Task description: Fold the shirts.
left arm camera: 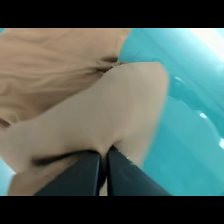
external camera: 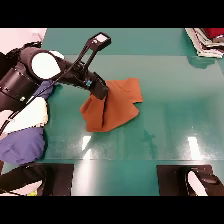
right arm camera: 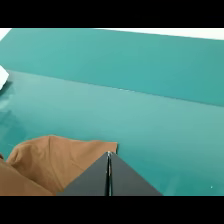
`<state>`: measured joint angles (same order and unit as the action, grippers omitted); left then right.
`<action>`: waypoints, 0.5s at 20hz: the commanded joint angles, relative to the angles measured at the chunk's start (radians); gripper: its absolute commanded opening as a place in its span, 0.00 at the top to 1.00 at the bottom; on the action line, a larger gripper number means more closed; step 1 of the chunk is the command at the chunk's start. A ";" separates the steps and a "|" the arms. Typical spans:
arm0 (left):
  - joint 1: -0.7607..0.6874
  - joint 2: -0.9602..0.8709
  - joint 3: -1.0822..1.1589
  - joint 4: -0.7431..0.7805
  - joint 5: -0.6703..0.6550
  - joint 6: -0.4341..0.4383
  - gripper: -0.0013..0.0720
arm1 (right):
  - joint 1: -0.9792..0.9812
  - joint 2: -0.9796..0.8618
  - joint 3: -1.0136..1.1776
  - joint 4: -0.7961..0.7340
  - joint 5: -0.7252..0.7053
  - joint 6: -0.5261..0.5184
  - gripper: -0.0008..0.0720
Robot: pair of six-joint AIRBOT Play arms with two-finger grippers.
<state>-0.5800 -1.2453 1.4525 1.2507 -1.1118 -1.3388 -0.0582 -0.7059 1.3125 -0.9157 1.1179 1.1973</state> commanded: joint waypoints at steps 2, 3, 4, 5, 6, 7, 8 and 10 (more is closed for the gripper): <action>-0.008 -0.013 -0.055 -0.085 -0.035 -0.050 0.91 | -0.001 -0.004 -0.016 0.003 -0.018 0.048 0.97; -0.014 -0.017 -0.084 -0.111 -0.043 -0.049 0.91 | 0.000 -0.019 -0.006 0.009 -0.015 0.053 0.97; -0.019 -0.026 -0.110 -0.135 -0.052 -0.049 0.91 | 0.000 -0.039 0.010 0.009 -0.010 0.060 0.97; -0.019 -0.034 -0.130 -0.141 -0.060 -0.049 0.91 | 0.000 -0.061 0.030 0.009 -0.002 0.061 0.97; -0.019 -0.041 -0.148 -0.135 -0.059 -0.048 0.91 | 0.000 -0.087 0.055 0.008 0.016 0.061 0.97; -0.019 -0.044 -0.162 -0.112 -0.042 -0.048 0.91 | 0.000 -0.109 0.077 0.008 0.037 0.061 0.97; -0.019 -0.045 -0.163 -0.063 -0.023 -0.050 0.91 | 0.000 -0.131 0.099 0.008 0.057 0.060 0.97; -0.019 -0.045 -0.163 -0.020 -0.006 -0.049 0.91 | 0.000 -0.174 0.132 0.008 0.093 0.060 0.97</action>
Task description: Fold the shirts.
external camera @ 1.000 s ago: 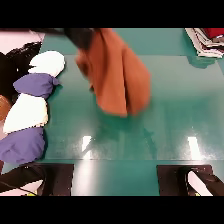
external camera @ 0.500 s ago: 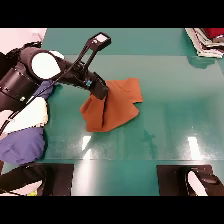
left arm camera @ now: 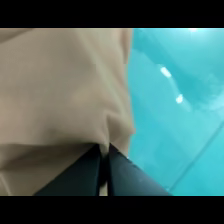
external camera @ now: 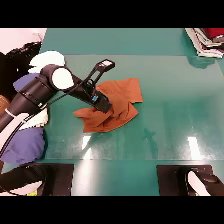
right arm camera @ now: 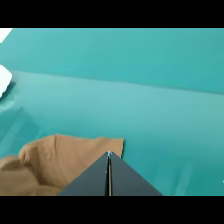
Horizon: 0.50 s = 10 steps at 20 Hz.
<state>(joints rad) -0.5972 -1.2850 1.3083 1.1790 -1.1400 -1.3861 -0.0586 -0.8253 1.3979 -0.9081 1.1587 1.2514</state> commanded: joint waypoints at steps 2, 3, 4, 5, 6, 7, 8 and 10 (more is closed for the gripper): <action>-0.002 -0.005 -0.018 0.073 0.019 0.028 0.91 | 0.000 -0.081 0.055 0.000 0.062 0.006 0.97; 0.000 -0.005 -0.018 0.097 0.003 0.032 0.91 | 0.001 -0.093 0.055 0.001 0.067 0.006 0.97; 0.000 -0.005 -0.018 0.122 -0.015 0.033 0.91 | 0.001 -0.103 0.055 0.001 0.074 0.006 0.97; 0.000 -0.005 -0.018 0.152 -0.027 0.032 0.91 | 0.001 -0.113 0.055 0.000 0.079 0.006 0.97; 0.008 -0.005 -0.018 0.161 -0.026 0.029 0.91 | 0.001 -0.122 0.055 0.001 0.084 0.006 0.97; 0.022 -0.005 -0.018 0.160 -0.007 -0.002 0.91 | 0.002 -0.130 0.055 0.002 0.089 0.006 0.97; 0.036 -0.005 -0.018 0.160 0.024 -0.054 0.91 | 0.002 -0.138 0.055 0.002 0.097 0.006 0.97; 0.045 -0.005 -0.018 0.137 0.094 -0.136 0.91 | 0.003 -0.146 0.051 0.011 0.110 0.006 0.97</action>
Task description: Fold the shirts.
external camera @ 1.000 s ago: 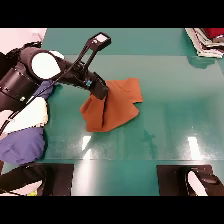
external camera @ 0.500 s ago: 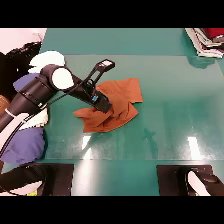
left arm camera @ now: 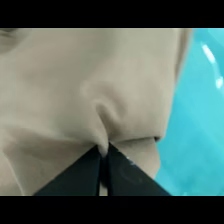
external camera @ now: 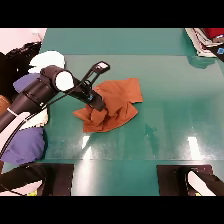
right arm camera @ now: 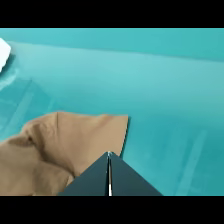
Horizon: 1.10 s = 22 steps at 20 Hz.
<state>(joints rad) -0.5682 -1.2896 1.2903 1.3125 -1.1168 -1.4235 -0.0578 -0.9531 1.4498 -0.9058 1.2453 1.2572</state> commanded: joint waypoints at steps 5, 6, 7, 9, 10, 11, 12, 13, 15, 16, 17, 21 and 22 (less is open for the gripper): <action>0.013 -0.029 0.000 -0.181 0.225 -0.119 0.90 | 0.005 -0.018 -0.026 0.050 0.020 0.000 0.97; 0.014 -0.040 0.000 -0.208 0.252 -0.118 0.91 | 0.015 -0.018 -0.025 0.050 0.022 0.000 0.97; 0.013 -0.044 0.000 -0.208 0.286 -0.117 0.91 | 0.024 -0.018 -0.025 0.049 0.022 0.000 0.97; 0.013 -0.041 0.000 -0.213 0.318 -0.118 0.91 | 0.054 -0.018 -0.025 0.048 0.022 -0.001 0.97; 0.013 -0.041 0.000 -0.230 0.322 -0.120 0.91 | 0.072 -0.018 -0.025 0.045 0.020 -0.001 0.97; 0.013 -0.041 0.000 -0.249 0.320 -0.121 0.90 | 0.087 -0.018 -0.025 0.040 0.019 -0.002 0.97; 0.013 -0.041 0.000 -0.251 0.316 -0.121 0.87 | 0.096 -0.018 -0.025 0.041 0.018 -0.002 0.97; 0.013 -0.041 0.000 -0.251 0.312 -0.128 0.02 | 0.106 -0.018 -0.025 0.041 0.012 -0.002 0.97; 0.014 -0.042 0.000 -0.251 0.314 -0.169 0.00 | 0.118 -0.018 -0.025 0.041 0.003 -0.002 0.97; 0.015 -0.042 0.000 -0.245 0.310 -0.163 0.00 | 0.118 -0.018 -0.025 0.041 0.003 -0.002 0.97; 0.017 -0.039 0.000 -0.229 0.301 -0.150 0.01 | 0.118 -0.018 -0.025 0.041 0.004 -0.002 0.97; 0.157 -0.013 0.027 -0.161 0.051 -0.149 0.02 | 0.118 -0.018 -0.025 0.041 0.019 -0.002 0.97; 0.211 0.003 0.026 -0.119 0.001 -0.149 0.02 | 0.118 -0.018 -0.025 0.041 0.019 -0.002 0.97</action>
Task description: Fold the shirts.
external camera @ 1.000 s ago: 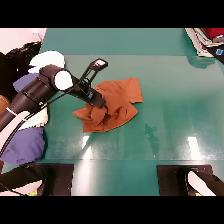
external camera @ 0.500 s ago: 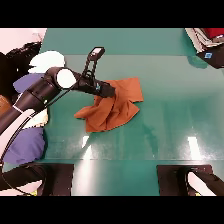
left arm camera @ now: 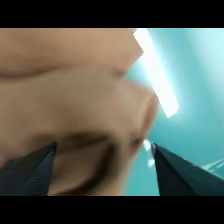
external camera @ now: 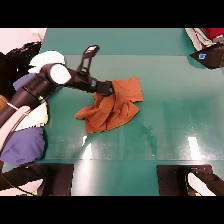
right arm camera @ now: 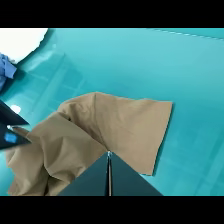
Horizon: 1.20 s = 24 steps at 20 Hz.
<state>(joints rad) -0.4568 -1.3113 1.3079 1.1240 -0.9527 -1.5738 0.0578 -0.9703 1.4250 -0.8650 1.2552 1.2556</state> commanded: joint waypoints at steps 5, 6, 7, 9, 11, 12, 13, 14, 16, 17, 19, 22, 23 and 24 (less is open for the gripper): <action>0.308 0.099 -0.126 0.139 -0.290 0.061 0.02 | 0.002 -0.001 0.000 0.000 -0.018 0.000 0.97; 0.322 0.099 -0.190 0.127 -0.277 0.063 0.02 | 0.003 -0.001 0.000 0.001 -0.027 0.000 0.97; 0.323 0.099 -0.265 0.111 -0.235 0.062 0.01 | 0.003 0.000 0.000 0.001 -0.032 0.000 0.97; 0.323 0.099 -0.391 0.037 -0.119 0.062 0.01 | 0.002 -0.001 0.000 0.001 -0.033 0.000 0.97; 0.323 0.098 -0.473 -0.039 -0.027 0.055 0.01 | 0.003 -0.001 0.000 0.001 -0.033 0.001 0.97; 0.323 0.093 -0.497 -0.072 -0.004 0.054 0.01 | 0.003 0.000 0.000 0.001 -0.033 0.001 0.97; 0.323 0.082 -0.510 -0.109 0.003 0.055 0.01 | 0.003 -0.001 0.000 0.002 -0.033 0.001 0.97; 0.323 0.062 -0.514 -0.139 0.003 0.055 0.01 | 0.003 -0.001 0.000 0.002 -0.033 0.001 0.97; 0.322 0.022 -0.514 -0.195 0.011 0.055 0.01 | 0.003 0.000 0.000 0.002 -0.033 0.001 0.97; 0.322 0.005 -0.514 -0.220 0.026 0.055 0.02 | 0.003 0.000 0.000 0.002 -0.033 0.001 0.97; 0.322 0.000 -0.514 -0.243 0.057 0.055 0.04 | 0.003 0.000 0.000 0.002 -0.033 0.001 0.97; 0.322 0.001 -0.511 -0.248 0.068 0.056 0.95 | 0.002 -0.001 0.000 0.000 -0.034 0.001 0.97; 0.323 0.001 -0.507 -0.243 0.071 0.056 0.95 | 0.002 -0.001 0.000 -0.002 -0.038 0.001 0.97; 0.327 0.001 -0.489 -0.223 0.068 0.056 0.95 | 0.002 -0.002 0.000 -0.003 -0.048 0.001 0.97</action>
<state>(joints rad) -0.1345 -1.3067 0.8043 0.9024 -0.9020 -1.5169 0.0597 -0.9710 1.4250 -0.8639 1.2198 1.2560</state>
